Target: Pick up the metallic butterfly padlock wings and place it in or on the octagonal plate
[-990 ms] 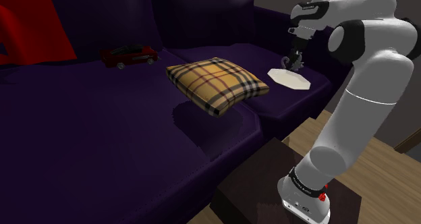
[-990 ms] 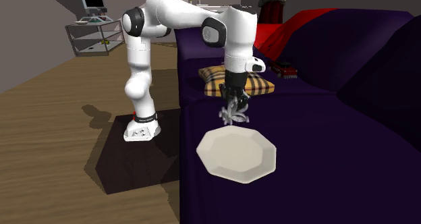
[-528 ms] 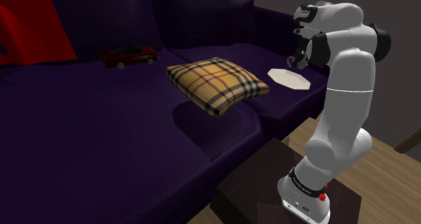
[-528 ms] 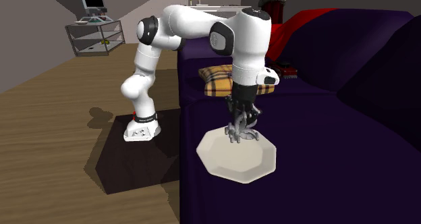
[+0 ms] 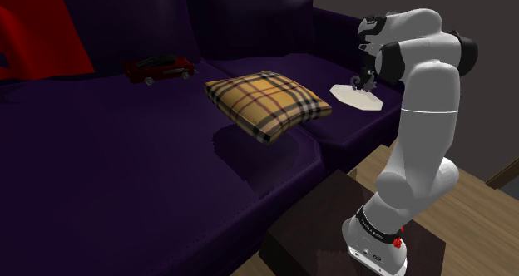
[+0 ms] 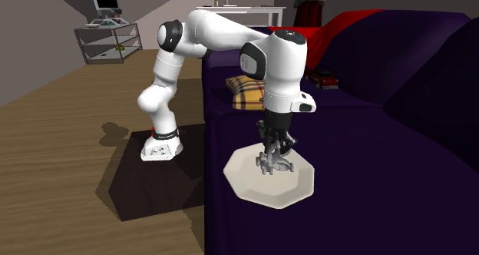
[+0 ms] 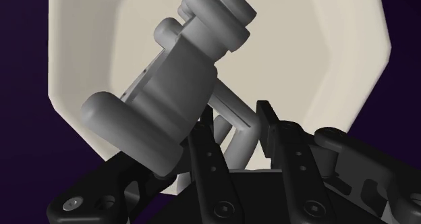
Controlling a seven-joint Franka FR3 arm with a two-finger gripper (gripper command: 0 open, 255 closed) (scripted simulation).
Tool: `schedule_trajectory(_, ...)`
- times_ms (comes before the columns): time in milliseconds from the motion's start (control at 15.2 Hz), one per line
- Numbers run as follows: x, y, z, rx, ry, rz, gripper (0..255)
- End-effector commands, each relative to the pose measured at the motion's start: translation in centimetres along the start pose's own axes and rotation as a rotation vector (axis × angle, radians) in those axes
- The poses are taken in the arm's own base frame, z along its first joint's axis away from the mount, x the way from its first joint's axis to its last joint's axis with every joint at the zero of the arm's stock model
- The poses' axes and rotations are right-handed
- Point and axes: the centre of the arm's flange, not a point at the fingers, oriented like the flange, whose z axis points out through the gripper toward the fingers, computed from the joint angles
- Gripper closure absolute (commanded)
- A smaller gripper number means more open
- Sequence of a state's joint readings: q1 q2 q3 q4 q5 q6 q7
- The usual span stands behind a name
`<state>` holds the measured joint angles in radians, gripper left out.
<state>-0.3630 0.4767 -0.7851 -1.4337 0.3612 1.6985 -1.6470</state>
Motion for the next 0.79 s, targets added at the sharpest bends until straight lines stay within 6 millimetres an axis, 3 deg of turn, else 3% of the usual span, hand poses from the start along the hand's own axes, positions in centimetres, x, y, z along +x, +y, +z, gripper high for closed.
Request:
schedule_trajectory(0,0.03,0.16,1.13,-0.001,0.000,0.000,255)
schedule_trajectory(594,0.01,0.19,1.64,-0.001,0.000,0.000,255)
schedule_trajectory(660,0.01,0.19,1.64,-0.001,0.000,0.000,0)
schedule_trajectory(726,0.01,0.19,1.64,-0.001,0.000,0.000,0)
